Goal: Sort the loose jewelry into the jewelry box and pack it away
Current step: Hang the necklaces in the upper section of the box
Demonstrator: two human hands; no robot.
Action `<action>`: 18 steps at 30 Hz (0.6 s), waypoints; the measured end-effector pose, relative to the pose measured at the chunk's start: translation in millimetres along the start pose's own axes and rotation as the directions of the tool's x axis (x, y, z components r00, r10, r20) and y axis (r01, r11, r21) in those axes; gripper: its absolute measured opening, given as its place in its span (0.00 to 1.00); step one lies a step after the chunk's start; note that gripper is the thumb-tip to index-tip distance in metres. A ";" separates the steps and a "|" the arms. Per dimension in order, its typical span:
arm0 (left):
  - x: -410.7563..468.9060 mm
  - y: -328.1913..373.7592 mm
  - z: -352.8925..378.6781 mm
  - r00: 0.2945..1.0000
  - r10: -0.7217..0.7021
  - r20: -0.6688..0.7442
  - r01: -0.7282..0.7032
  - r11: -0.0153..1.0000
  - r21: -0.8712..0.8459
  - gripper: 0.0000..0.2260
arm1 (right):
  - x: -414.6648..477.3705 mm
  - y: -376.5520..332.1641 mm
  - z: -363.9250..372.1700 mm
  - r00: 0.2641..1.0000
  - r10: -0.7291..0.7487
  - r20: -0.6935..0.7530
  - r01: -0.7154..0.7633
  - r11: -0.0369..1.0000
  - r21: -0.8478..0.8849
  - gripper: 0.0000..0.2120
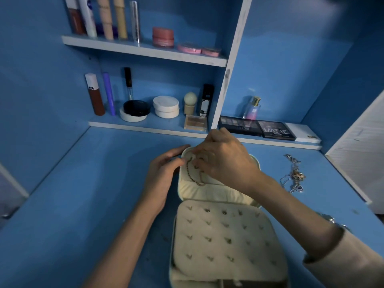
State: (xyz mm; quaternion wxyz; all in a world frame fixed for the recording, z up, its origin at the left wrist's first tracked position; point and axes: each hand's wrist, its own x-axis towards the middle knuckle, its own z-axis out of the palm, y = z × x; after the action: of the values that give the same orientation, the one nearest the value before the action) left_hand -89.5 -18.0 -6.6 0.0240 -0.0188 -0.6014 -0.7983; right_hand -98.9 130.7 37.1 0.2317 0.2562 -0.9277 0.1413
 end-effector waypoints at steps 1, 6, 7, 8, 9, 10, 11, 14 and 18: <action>-0.3 0.2 0.4 1.000 0.005 0.000 -0.005 1.000 0.003 0.15 | 0.0 -1.1 0.1 1.000 0.006 -0.005 -0.006 1.000 -0.016 0.11; -1.7 0.3 -0.6 1.000 0.003 0.007 -0.003 1.000 0.001 0.13 | -0.8 -9.2 -4.7 0.992 0.098 0.079 -0.095 0.995 -0.039 0.14; -1.4 0.2 -0.8 1.000 0.002 0.009 -0.002 1.000 0.004 0.13 | 0.2 -10.2 -6.9 0.984 0.137 0.117 -0.135 0.991 -0.021 0.15; -1.6 -0.2 -1.0 1.000 0.002 0.009 -0.002 1.000 0.008 0.13 | 1.2 -10.4 -8.8 0.973 0.172 0.153 -0.176 0.984 0.012 0.15; -1.5 -0.5 -1.3 1.000 0.002 0.008 -0.002 1.000 0.011 0.13 | 2.7 -10.6 -10.3 0.962 0.202 0.182 -0.214 0.976 0.048 0.16; -1.5 -0.8 -1.4 1.000 0.003 0.007 -0.003 1.000 0.016 0.13 | 3.6 -10.7 -11.5 0.955 0.219 0.200 -0.238 0.968 0.076 0.16; -1.7 -1.1 -1.5 1.000 0.004 0.005 -0.004 1.000 0.018 0.13 | 4.3 -11.5 -12.6 0.951 0.225 0.212 -0.249 0.964 0.092 0.16; -2.2 -1.5 -1.7 1.000 0.015 0.004 -0.015 0.999 0.030 0.14 | 2.1 -12.5 -15.0 0.951 0.208 0.228 -0.238 0.965 0.112 0.17; -2.1 -1.0 -0.7 1.000 0.020 0.004 -0.020 0.999 0.037 0.14 | -6.5 -11.2 -18.3 0.973 0.153 0.170 -0.163 0.986 0.044 0.16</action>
State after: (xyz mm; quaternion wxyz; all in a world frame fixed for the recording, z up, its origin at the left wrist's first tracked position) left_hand -87.5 -18.4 -7.9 0.0314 -0.0259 -0.6159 -0.7868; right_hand -81.4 131.0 51.1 0.1339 0.1992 -0.9568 0.1641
